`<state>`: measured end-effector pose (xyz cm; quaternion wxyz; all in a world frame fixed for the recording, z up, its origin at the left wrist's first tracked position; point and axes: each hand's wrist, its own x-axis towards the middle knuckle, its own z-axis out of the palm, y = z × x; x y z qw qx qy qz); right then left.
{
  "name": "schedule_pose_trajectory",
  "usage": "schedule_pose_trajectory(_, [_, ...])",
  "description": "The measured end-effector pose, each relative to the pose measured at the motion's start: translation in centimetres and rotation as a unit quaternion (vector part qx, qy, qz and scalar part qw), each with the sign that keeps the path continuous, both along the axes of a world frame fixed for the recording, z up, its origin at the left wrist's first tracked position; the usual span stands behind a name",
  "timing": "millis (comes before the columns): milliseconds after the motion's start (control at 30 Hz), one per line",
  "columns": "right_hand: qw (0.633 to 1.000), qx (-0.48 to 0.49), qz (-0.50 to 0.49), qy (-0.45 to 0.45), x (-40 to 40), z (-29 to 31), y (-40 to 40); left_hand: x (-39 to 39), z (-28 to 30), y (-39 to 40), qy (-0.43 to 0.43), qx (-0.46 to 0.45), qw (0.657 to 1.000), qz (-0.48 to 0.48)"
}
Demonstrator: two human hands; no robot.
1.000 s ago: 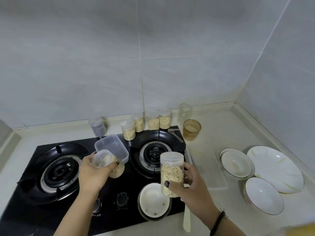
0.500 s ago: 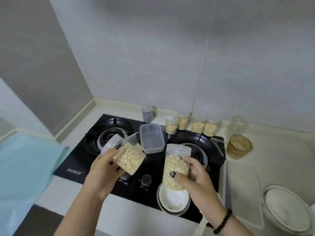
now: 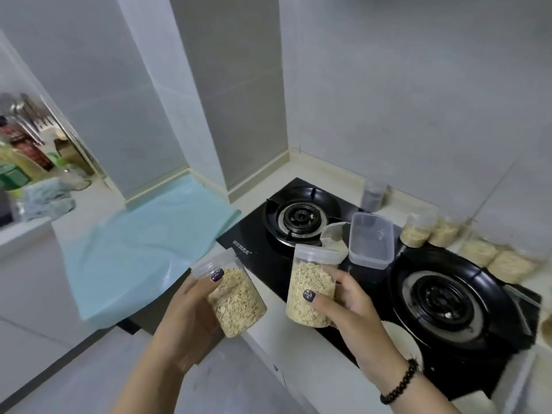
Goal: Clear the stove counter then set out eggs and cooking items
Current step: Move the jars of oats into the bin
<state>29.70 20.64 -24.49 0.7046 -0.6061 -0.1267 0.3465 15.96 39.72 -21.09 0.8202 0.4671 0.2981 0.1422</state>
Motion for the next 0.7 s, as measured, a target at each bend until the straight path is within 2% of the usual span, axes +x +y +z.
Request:
schedule_pose_trajectory(200, [0.999, -0.003, 0.047, -0.018, -3.7, 1.1, 2.2, -5.0, 0.3, 0.9, -0.018, -0.009, 0.998, 0.056])
schedule_pose_trajectory(400, [0.996, 0.003, 0.079, -0.04, -9.8, 2.3, 6.0, -12.6, 0.5, 4.1, 0.004, 0.079, 0.992, 0.099])
schedule_pose_trajectory(567, [0.994, 0.015, 0.1, -0.039, -16.5, 2.9, 10.2, -21.2, 1.3, 7.2, 0.027, 0.085, 0.984, 0.154])
schedule_pose_trajectory(700, [0.987, 0.028, 0.157, -0.032, -23.4, 2.9, 15.2, -30.0, 1.9, 9.8, 0.035, 0.083, 0.972, 0.219])
